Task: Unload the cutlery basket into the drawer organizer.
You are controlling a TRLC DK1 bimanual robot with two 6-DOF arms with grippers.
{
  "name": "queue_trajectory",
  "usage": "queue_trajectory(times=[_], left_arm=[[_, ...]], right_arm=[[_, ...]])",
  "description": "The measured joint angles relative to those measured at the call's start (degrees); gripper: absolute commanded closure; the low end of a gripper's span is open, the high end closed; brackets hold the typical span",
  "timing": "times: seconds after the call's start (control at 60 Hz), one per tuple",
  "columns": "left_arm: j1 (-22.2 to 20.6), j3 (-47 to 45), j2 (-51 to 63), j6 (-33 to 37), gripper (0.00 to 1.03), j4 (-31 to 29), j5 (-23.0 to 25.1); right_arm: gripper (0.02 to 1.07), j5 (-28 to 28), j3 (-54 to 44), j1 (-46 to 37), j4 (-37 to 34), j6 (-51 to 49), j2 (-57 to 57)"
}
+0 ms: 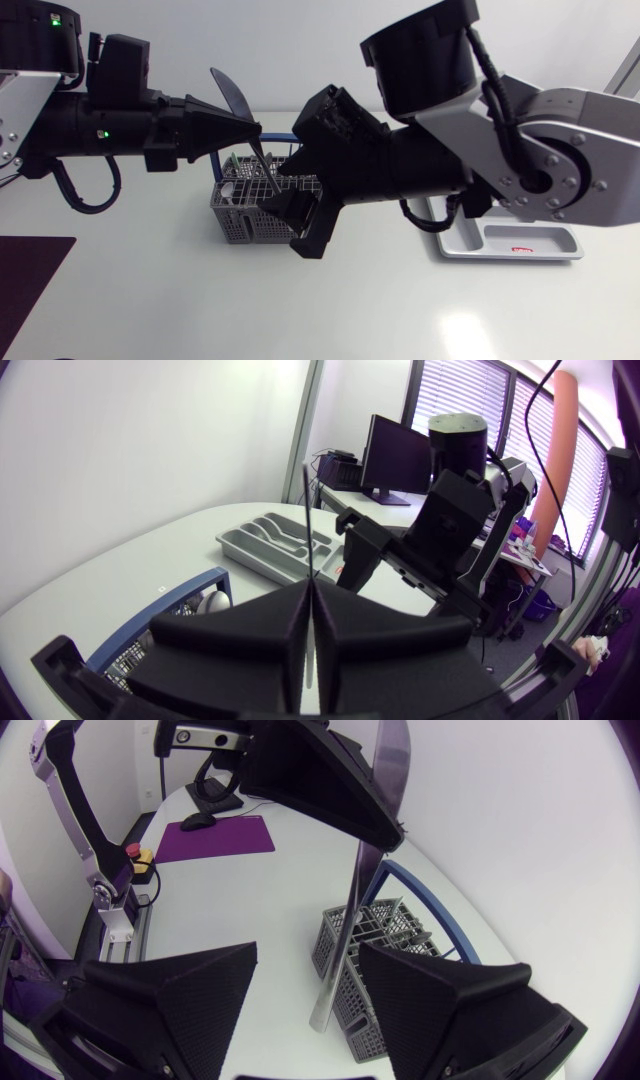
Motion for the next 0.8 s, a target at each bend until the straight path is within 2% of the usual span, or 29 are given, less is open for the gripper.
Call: queue_trajectory(times=[0.083, 0.233, 0.8], left_arm=[[0.0, 0.0, 0.0, 0.0, 0.99, -0.4, 0.8], [0.2, 0.0, 0.0, 0.2, 0.99, -1.2, 1.6], [0.3, 1.5, 0.1, 0.2, 0.99, -3.8, 2.6]], right_arm=[[0.61, -1.3, 0.3, -0.3, -0.2, 0.3, 1.0], [0.71, -2.2, 0.5, -0.6, -0.3, 0.4, 2.3], [0.76, -5.2, 0.8, -2.1, -0.7, 0.4, 3.6]])
